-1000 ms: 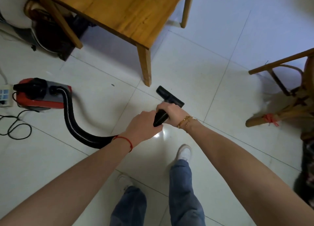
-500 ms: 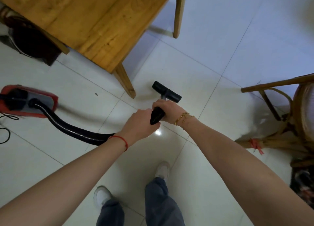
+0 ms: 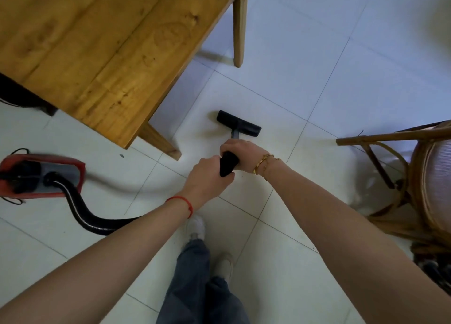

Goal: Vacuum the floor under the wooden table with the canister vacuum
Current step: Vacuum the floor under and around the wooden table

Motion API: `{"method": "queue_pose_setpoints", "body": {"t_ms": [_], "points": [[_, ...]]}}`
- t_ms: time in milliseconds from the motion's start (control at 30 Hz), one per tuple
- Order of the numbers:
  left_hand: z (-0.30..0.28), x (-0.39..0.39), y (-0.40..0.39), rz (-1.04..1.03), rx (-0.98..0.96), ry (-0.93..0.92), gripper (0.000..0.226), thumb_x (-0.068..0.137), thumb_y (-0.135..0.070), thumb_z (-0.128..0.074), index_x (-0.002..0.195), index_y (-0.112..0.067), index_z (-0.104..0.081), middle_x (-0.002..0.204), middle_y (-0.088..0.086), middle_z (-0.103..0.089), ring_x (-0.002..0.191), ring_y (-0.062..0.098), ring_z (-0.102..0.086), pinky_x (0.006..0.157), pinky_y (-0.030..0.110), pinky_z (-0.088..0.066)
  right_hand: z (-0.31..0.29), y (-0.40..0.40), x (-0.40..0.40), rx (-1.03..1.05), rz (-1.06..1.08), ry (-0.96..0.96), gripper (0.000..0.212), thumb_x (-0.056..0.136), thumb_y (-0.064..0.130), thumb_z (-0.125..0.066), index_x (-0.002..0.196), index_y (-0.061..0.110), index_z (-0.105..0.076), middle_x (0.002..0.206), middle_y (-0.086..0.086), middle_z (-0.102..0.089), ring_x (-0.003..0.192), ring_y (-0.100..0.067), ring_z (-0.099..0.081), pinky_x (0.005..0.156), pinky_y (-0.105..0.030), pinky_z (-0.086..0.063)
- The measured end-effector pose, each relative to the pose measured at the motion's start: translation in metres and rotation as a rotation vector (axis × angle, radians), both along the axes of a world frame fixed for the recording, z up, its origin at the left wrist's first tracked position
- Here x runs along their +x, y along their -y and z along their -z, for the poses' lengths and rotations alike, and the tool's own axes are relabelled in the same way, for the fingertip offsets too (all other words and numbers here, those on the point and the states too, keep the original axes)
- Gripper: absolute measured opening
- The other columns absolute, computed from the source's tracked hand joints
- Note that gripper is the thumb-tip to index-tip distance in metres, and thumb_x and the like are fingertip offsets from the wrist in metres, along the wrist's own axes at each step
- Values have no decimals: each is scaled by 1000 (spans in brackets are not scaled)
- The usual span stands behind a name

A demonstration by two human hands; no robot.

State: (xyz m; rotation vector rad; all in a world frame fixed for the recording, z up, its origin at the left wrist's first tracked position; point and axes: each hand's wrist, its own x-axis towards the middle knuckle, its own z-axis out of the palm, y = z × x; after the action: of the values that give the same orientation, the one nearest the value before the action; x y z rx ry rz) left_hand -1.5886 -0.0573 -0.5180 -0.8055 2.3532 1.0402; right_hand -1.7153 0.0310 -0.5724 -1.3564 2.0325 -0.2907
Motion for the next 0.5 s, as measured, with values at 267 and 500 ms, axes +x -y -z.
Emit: {"method": "queue_pose_setpoints", "body": {"t_ms": [267, 500], "points": [[12, -80, 47, -33, -55, 14, 23, 88, -35, -58, 90, -14, -49, 69, -2, -55, 54, 11, -51, 46, 22, -36, 8, 50, -74, 93, 78, -84, 33, 82, 22, -67, 111, 11, -55, 110, -9, -59, 95, -28, -60, 80, -35, -51], [12, -152, 80, -45, -53, -10, 21, 88, -33, -58, 91, -14, -49, 69, -2, -54, 54, 10, -49, 47, 21, -35, 4, 88, -146, 117, 96, -78, 24, 82, 19, -66, 102, 10, -56, 101, -8, -60, 88, -27, -59, 76, -35, -50]]}}
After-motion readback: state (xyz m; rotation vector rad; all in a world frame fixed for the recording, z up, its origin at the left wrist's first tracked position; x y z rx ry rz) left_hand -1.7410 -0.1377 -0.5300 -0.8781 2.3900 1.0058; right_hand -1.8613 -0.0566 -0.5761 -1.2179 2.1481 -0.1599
